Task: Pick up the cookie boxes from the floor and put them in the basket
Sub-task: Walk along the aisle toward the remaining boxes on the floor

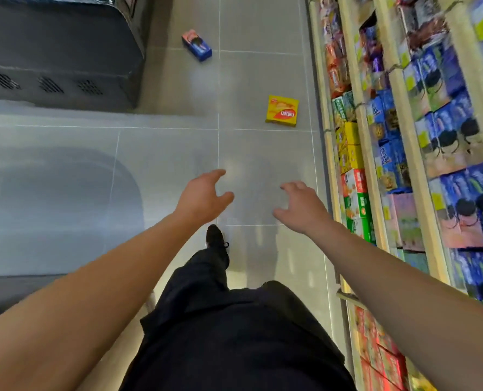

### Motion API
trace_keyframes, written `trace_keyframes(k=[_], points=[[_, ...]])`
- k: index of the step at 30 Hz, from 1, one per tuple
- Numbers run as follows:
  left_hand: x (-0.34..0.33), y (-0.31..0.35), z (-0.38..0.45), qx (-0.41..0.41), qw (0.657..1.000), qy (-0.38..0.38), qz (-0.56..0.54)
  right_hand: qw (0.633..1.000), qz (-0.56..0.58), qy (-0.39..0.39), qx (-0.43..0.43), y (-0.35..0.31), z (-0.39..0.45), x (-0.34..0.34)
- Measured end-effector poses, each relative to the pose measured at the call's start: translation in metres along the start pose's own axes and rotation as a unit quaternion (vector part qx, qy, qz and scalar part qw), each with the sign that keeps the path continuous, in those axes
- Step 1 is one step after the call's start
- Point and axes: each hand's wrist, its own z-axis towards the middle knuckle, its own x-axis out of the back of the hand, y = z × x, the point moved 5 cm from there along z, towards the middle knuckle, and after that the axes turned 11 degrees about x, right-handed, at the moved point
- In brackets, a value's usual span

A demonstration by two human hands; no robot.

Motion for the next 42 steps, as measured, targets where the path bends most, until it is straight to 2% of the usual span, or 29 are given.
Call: trace_keyframes(k=[5, 12, 19, 25, 28, 34, 38, 42], points=[[0.048, 0.040, 0.099, -0.027, 0.999, -0.013, 0.025, 0.998, 0.041, 0.029, -0.029, -0.007, 0.078, 0.051], [0.084, 0.111, 0.240, -0.059, 0.995, -0.039, 0.066, 0.991, 0.082, 0.056, -0.091, 0.023, 0.189, 0.111], [0.077, 0.197, 0.400, -0.057, 0.988, -0.089, 0.112, 0.976, 0.151, 0.050, -0.149, 0.087, 0.323, 0.161], [0.065, 0.267, 0.520, -0.043, 0.984, -0.135, 0.111, 0.952, 0.216, 0.049, -0.212, 0.148, 0.418, 0.202], [0.055, 0.282, 0.572, -0.023, 0.984, -0.148, 0.101, 0.942, 0.237, 0.058, -0.229, 0.170, 0.463, 0.213], [-0.017, 0.278, 0.703, 0.021, 0.974, -0.200, 0.102, 0.913, 0.289, 0.044, -0.285, 0.234, 0.579, 0.176], [-0.090, 0.263, 0.791, 0.027, 0.967, -0.229, 0.112, 0.886, 0.315, 0.050, -0.338, 0.287, 0.652, 0.124], [-0.168, 0.233, 0.862, 0.054, 0.963, -0.242, 0.102, 0.876, 0.324, 0.042, -0.355, 0.345, 0.718, 0.058]])
